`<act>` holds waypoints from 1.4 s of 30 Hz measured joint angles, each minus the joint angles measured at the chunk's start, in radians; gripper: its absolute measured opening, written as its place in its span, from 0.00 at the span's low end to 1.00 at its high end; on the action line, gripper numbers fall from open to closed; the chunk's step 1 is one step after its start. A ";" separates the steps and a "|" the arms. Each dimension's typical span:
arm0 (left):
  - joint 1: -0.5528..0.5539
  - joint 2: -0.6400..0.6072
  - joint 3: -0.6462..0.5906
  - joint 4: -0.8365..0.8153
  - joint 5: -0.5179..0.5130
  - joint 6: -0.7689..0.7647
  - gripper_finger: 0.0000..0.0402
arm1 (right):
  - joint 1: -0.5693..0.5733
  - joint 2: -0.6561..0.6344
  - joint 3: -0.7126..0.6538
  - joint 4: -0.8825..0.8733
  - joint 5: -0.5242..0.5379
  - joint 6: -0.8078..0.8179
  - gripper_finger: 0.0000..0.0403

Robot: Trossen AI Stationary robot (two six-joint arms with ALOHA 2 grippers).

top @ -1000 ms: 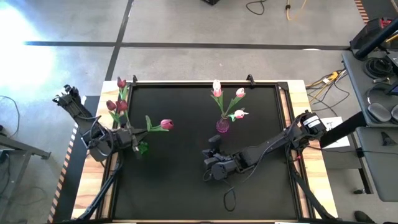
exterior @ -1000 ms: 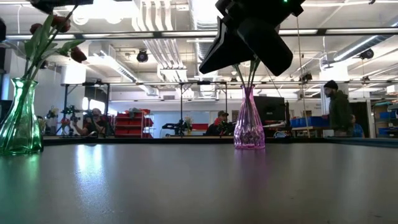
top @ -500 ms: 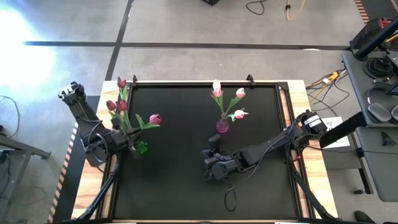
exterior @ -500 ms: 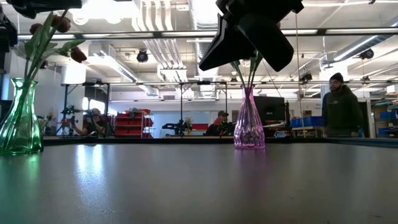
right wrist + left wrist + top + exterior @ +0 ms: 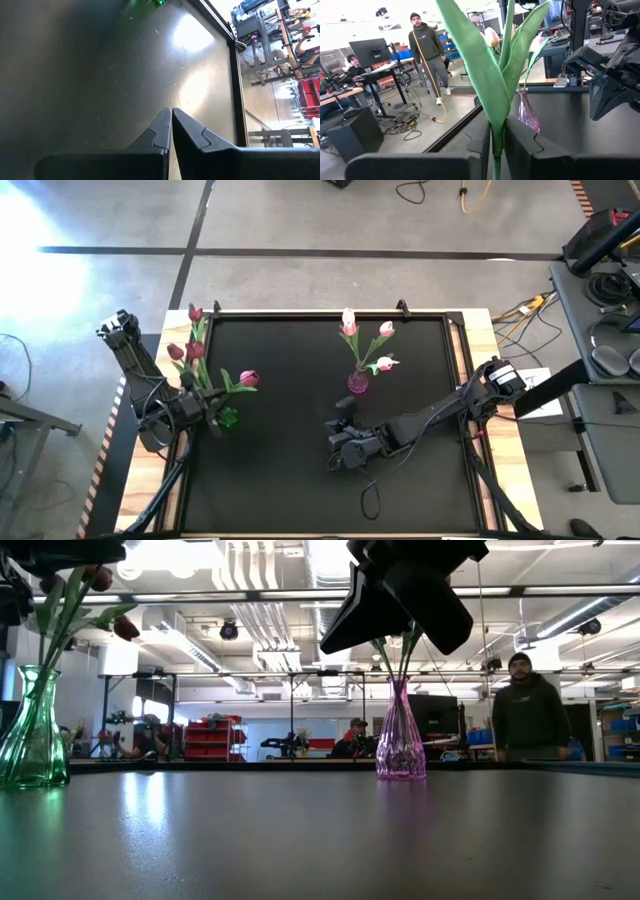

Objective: Sort flowers into vase by color
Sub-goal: Put the red tulip into the green vase

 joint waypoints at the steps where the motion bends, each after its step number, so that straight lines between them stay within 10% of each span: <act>1: 0.000 0.000 0.000 0.000 0.000 0.000 0.09 | 0.000 0.000 0.000 0.000 -0.003 0.000 0.02; 16: 0.000 0.000 0.071 0.000 0.003 0.077 0.27 | 0.000 0.000 0.000 0.000 -0.006 0.000 0.02; 24: -0.002 0.002 0.082 -0.037 0.049 0.091 0.03 | 0.000 0.000 0.000 0.000 -0.006 0.000 0.02; 42: -0.013 0.029 0.133 -0.056 0.000 0.172 0.00 | 0.000 0.000 0.000 -0.001 -0.030 0.000 0.02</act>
